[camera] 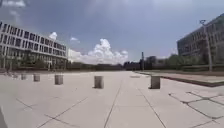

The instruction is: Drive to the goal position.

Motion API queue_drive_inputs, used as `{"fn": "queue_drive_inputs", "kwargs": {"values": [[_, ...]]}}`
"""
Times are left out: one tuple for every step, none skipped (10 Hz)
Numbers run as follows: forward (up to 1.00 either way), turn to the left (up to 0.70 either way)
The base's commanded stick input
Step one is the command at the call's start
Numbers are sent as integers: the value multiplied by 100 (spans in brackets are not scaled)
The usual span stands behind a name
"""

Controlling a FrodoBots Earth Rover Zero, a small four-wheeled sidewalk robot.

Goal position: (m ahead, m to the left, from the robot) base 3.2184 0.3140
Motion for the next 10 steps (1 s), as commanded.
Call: {"fn": "queue_drive_inputs", "kwargs": {"values": [[70,0],[70,0],[70,0],[70,0],[70,0],[70,0],[70,0],[70,0],[70,0],[70,0]]}}
